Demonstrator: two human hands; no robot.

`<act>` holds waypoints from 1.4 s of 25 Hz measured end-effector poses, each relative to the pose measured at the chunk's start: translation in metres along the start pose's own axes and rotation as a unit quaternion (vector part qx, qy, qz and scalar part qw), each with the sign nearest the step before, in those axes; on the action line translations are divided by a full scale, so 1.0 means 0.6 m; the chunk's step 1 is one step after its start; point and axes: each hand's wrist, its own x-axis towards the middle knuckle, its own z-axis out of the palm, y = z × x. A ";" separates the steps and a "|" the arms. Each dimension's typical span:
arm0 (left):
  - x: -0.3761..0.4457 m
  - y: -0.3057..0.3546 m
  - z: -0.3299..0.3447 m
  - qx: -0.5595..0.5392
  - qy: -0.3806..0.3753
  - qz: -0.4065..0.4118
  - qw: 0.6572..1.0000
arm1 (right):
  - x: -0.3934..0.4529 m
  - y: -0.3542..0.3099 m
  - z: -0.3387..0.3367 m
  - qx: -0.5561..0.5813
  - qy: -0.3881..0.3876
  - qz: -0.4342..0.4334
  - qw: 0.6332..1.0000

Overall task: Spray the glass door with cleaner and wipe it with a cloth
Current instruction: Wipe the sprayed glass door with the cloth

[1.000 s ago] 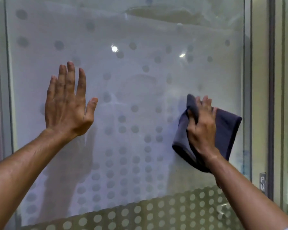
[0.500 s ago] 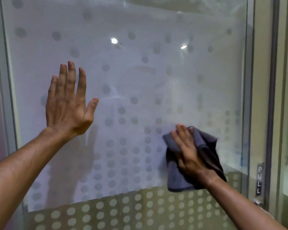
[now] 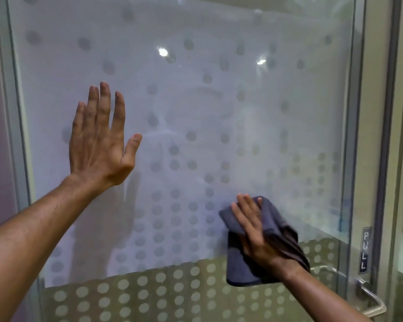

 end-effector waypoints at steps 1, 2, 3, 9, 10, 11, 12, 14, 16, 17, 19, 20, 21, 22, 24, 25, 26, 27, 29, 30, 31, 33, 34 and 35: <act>-0.001 0.001 0.000 0.005 0.000 0.000 1.000 | 0.006 0.011 -0.002 0.022 0.025 0.034 0.999; -0.002 0.003 0.001 0.010 0.002 -0.001 1.000 | 0.022 0.019 -0.005 0.043 0.056 0.069 0.995; -0.003 0.003 0.001 0.014 0.002 0.000 1.000 | 0.044 0.019 -0.009 0.048 0.083 0.103 0.990; 0.000 0.001 0.001 0.016 0.000 0.002 1.000 | 0.193 -0.082 -0.009 0.101 0.146 0.039 0.983; -0.001 0.001 0.000 0.014 0.001 0.002 1.000 | 0.204 -0.102 -0.004 0.103 0.130 -0.011 0.986; -0.002 0.002 0.000 0.014 0.002 0.002 1.000 | 0.209 -0.116 -0.001 0.104 0.107 -0.054 0.987; -0.002 0.003 -0.001 0.014 0.001 0.003 1.000 | 0.209 -0.120 -0.002 0.103 0.086 -0.081 0.988; -0.002 0.003 -0.003 0.010 -0.002 0.003 1.000 | 0.210 -0.104 -0.014 0.082 0.076 -0.073 0.991; -0.002 0.002 -0.004 0.013 -0.002 0.000 1.000 | 0.221 -0.084 -0.025 0.057 0.098 -0.014 0.993; -0.003 0.003 -0.004 0.015 -0.003 -0.001 1.000 | 0.223 -0.079 -0.030 0.063 0.098 0.002 0.993; -0.003 0.004 -0.005 0.014 -0.005 -0.001 1.000 | 0.218 -0.073 -0.035 0.101 0.074 -0.003 0.992; -0.003 0.003 -0.005 0.012 -0.005 -0.001 1.000 | 0.214 -0.068 -0.036 0.115 0.067 -0.010 0.991; -0.003 0.002 -0.006 0.012 -0.004 -0.001 1.000 | 0.209 -0.063 -0.036 0.124 0.070 -0.009 0.990; -0.003 0.002 -0.005 0.011 -0.005 0.000 1.000 | 0.205 -0.058 -0.035 0.130 0.086 0.002 0.988; -0.004 0.002 -0.005 0.009 -0.008 0.001 1.000 | 0.202 -0.058 -0.027 0.136 0.133 0.029 0.981; -0.004 0.002 -0.005 0.009 -0.008 0.000 1.000 | 0.202 -0.063 -0.022 0.135 0.154 0.035 0.978; -0.004 0.001 -0.004 0.011 -0.008 -0.001 1.000 | 0.203 -0.069 -0.017 0.123 0.171 0.034 0.977; -0.005 0.001 -0.004 0.012 -0.008 -0.001 1.000 | 0.200 -0.073 -0.013 0.100 0.184 0.031 0.977; -0.005 0.001 -0.003 0.012 -0.008 0.000 1.000 | 0.189 -0.066 -0.012 0.034 0.191 0.022 0.981; -0.005 0.000 -0.003 0.012 -0.008 0.001 1.000 | 0.183 -0.060 -0.013 0.008 0.182 0.018 0.983; -0.005 0.000 -0.002 0.013 -0.007 0.000 1.000 | 0.176 -0.057 -0.014 -0.007 0.167 0.016 0.986; -0.004 -0.001 -0.003 0.015 -0.006 0.000 1.000 | 0.167 -0.059 -0.011 -0.011 0.137 0.019 0.990; -0.004 -0.001 -0.003 0.014 -0.006 0.000 1.000 | 0.165 -0.061 -0.008 -0.004 0.125 0.028 0.992; -0.004 0.000 -0.002 0.013 -0.007 0.000 1.000 | 0.167 -0.063 -0.005 0.003 0.117 0.041 0.992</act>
